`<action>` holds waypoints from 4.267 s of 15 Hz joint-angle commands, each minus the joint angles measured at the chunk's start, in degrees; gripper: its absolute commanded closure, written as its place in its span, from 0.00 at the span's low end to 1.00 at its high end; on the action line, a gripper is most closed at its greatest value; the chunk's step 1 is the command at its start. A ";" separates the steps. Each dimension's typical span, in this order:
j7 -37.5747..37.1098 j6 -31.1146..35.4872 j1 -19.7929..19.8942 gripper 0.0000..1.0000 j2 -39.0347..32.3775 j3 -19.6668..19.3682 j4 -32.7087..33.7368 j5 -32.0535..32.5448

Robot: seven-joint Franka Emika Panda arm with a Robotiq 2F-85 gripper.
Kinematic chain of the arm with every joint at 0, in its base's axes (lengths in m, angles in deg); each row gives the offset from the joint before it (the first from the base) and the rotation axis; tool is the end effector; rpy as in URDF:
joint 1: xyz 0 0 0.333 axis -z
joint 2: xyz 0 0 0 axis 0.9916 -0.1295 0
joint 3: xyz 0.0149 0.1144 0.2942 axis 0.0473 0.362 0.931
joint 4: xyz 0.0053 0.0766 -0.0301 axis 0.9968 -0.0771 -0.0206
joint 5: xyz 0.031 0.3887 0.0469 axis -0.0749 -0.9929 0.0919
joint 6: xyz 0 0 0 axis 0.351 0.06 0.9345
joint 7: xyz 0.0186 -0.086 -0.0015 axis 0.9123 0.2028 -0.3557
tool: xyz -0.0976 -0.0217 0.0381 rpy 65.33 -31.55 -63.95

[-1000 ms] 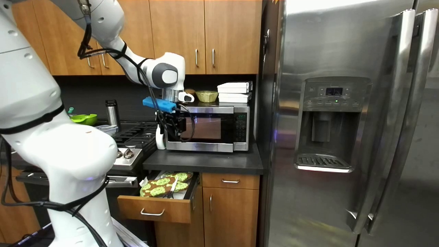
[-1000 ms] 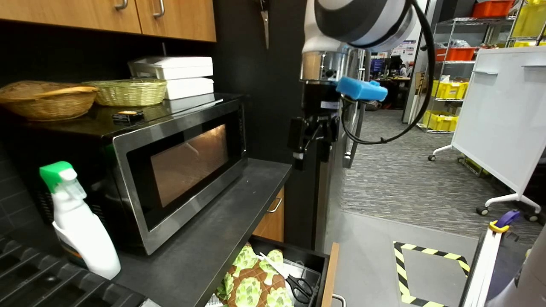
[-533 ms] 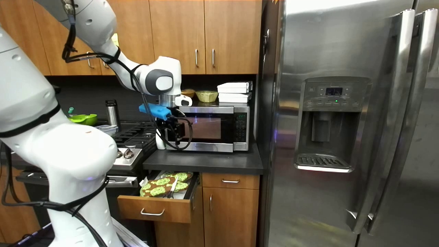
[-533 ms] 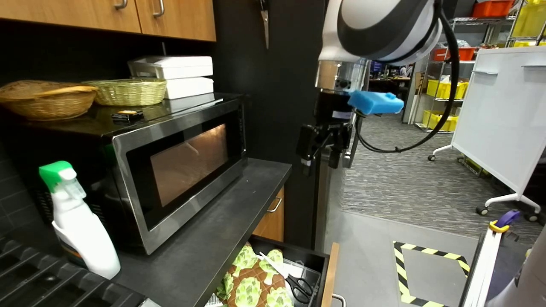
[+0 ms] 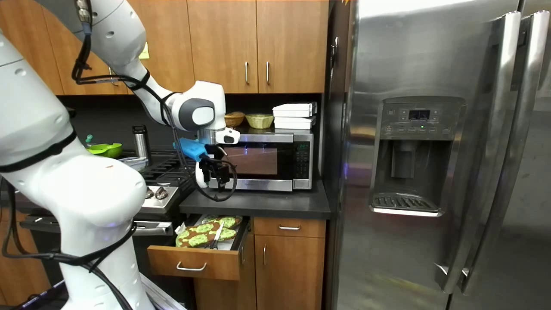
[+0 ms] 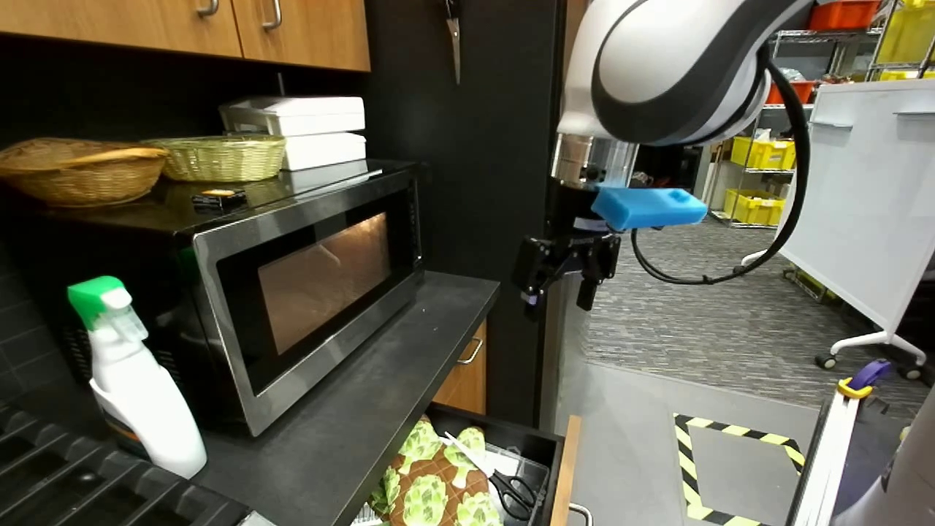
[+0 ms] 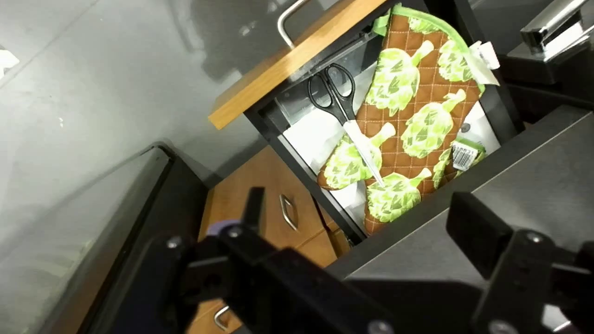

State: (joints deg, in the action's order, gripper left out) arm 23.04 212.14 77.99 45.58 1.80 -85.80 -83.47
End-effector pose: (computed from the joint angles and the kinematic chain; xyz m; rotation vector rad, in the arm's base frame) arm 0.3647 0.0595 0.3382 -3.0013 0.3160 -0.0802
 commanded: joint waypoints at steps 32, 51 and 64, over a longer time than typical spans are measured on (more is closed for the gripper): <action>-12.74 23.95 -4.63 0.00 -31.61 3.11 0.09 -34.89; 0.70 27.31 -9.73 0.00 -37.25 4.95 0.19 -59.27; -2.17 30.87 -12.82 0.00 -43.55 5.39 2.98 -56.82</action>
State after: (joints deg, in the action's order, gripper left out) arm 23.20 240.64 66.89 5.12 7.03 -84.54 -141.56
